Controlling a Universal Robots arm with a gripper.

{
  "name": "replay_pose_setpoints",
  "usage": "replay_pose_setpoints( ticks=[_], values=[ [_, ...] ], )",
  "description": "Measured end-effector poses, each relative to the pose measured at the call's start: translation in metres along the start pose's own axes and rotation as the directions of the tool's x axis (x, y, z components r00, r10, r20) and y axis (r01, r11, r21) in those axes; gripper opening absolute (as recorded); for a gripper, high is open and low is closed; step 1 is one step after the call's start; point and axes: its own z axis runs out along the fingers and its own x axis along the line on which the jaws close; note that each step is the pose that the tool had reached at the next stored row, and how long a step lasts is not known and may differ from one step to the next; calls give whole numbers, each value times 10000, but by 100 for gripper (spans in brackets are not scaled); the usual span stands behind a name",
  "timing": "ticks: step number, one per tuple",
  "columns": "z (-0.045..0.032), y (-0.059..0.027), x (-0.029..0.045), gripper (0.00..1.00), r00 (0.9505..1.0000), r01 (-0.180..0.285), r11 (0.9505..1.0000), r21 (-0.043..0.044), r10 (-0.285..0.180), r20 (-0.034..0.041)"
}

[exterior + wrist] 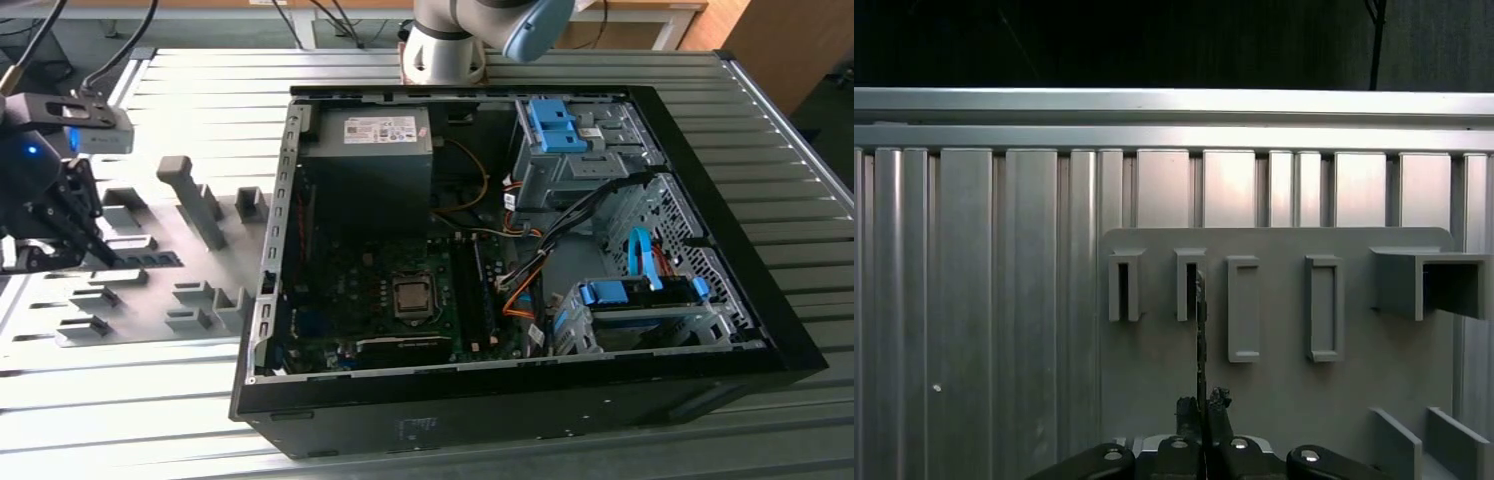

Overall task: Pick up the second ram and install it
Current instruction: 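Pick up the second ram and move it above second insertion slot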

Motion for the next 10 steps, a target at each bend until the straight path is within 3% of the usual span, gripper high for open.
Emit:
replay_pose_setpoints(
  ticks=[10],
  values=[
    [-129, -4, -2, 14, 10000, -1, 10000, 0, 1, 0]
  ],
)
